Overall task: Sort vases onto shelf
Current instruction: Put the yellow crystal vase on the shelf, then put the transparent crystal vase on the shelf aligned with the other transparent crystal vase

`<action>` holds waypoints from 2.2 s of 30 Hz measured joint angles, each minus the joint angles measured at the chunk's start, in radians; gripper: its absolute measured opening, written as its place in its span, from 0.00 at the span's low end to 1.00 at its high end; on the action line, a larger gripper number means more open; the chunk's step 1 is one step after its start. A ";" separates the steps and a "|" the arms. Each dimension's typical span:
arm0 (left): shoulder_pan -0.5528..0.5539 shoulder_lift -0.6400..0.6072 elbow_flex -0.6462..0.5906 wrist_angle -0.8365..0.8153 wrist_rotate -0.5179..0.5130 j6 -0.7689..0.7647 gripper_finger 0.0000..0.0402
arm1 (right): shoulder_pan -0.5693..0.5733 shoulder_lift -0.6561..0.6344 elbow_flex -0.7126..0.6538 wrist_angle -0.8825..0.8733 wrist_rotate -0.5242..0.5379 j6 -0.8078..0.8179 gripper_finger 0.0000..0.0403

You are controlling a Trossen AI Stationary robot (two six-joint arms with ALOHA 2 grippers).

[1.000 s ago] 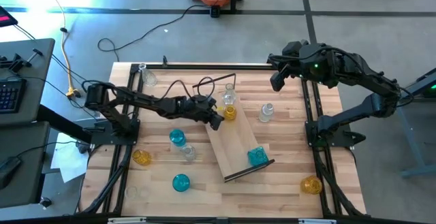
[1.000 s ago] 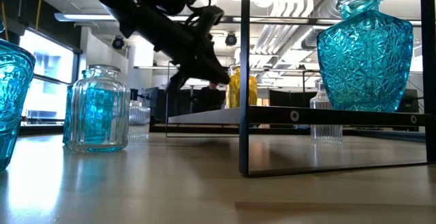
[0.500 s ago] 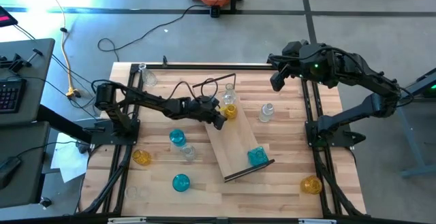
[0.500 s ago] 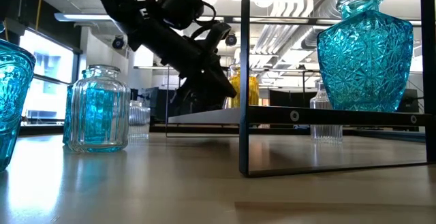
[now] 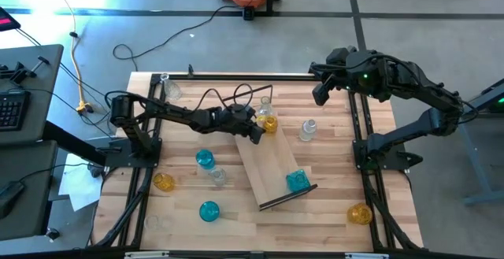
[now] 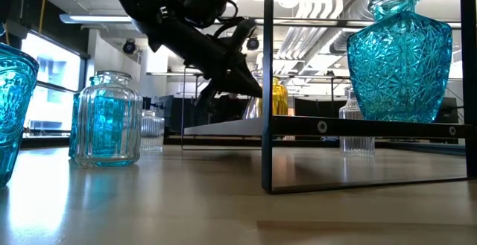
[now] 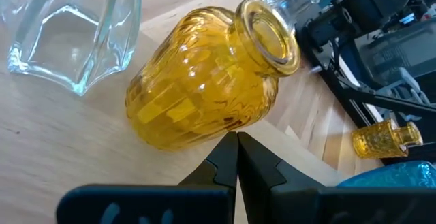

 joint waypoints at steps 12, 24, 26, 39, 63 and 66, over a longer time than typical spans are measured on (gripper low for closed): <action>0.000 0.000 0.000 -0.023 -0.025 0.001 0.01 | 0.000 0.000 0.000 0.000 -0.003 0.007 0.00; 0.000 0.000 0.000 -0.022 -0.052 0.001 0.01 | 0.000 0.000 0.000 0.000 -0.004 0.008 0.00; 0.000 0.000 0.000 -0.022 -0.061 0.000 0.01 | 0.000 0.000 0.000 0.000 -0.003 0.008 0.00; -0.070 -0.124 0.000 0.032 0.100 0.048 0.01 | 0.000 0.000 0.000 -0.041 -0.010 0.027 0.00; -0.022 -1.075 0.000 -0.969 0.015 0.203 0.01 | 0.004 0.105 -0.125 0.216 -0.501 0.118 0.00; -0.022 -1.119 0.000 -1.019 0.005 0.227 0.01 | 0.013 0.175 -0.126 0.377 -0.612 0.100 0.00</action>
